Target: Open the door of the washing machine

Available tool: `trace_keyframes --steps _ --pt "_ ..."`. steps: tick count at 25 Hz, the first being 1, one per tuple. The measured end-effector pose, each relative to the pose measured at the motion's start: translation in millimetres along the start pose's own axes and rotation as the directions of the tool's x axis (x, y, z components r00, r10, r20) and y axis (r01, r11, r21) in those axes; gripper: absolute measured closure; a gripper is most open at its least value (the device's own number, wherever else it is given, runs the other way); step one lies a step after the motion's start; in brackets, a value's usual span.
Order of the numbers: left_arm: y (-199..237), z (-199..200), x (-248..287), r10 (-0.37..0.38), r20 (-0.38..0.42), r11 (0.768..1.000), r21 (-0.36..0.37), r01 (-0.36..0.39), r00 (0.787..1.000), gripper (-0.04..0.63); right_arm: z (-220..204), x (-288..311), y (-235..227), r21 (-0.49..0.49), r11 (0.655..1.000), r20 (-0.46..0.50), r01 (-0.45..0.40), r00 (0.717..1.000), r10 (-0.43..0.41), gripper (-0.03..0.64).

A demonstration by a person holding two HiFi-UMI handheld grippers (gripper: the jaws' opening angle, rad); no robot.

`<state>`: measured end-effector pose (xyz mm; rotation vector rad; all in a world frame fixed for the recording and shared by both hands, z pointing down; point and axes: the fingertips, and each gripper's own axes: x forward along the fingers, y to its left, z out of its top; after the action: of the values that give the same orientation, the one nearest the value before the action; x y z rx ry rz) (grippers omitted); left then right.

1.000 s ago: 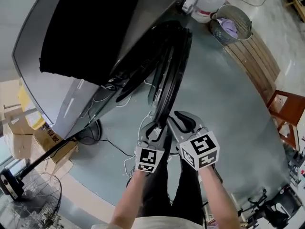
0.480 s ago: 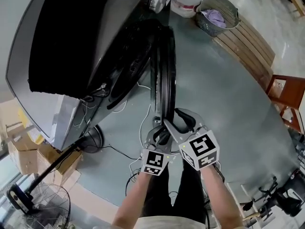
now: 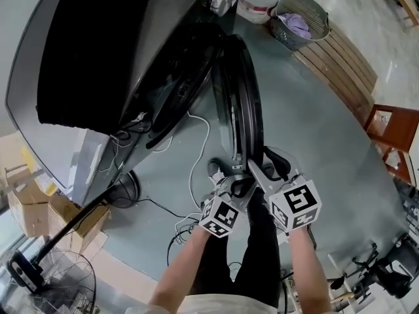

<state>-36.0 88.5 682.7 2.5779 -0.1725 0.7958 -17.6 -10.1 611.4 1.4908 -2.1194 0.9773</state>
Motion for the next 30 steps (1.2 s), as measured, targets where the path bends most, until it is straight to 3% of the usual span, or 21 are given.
trace_keyframes --steps 3,11,16,24,30 --pt "11.6 10.1 -3.5 -0.003 0.002 0.999 0.038 0.003 1.0 0.54 -3.0 -6.6 -11.4 -0.028 0.999 -0.005 0.022 1.0 -0.022 0.456" --pt "84.5 75.2 -6.5 0.184 0.109 0.983 -0.008 -0.185 0.977 0.54 -5.8 -32.4 -54.5 -0.057 0.996 0.0 0.065 0.998 -0.065 0.482" --pt "91.1 115.4 15.4 0.21 0.153 0.977 -0.016 -0.21 0.966 0.54 -3.7 -46.4 -88.5 -0.076 0.995 -0.02 0.07 0.997 -0.072 0.489" --pt "100.9 157.8 51.1 0.262 0.16 0.965 -0.033 -0.26 0.952 0.54 10.8 -63.4 -150.5 -0.115 0.992 -0.023 0.056 0.998 -0.059 0.489" --pt "113.2 175.0 67.5 0.305 0.122 0.952 -0.045 -0.302 0.944 0.54 26.2 -73.5 -198.0 -0.165 0.984 -0.021 0.067 0.997 -0.072 0.489"
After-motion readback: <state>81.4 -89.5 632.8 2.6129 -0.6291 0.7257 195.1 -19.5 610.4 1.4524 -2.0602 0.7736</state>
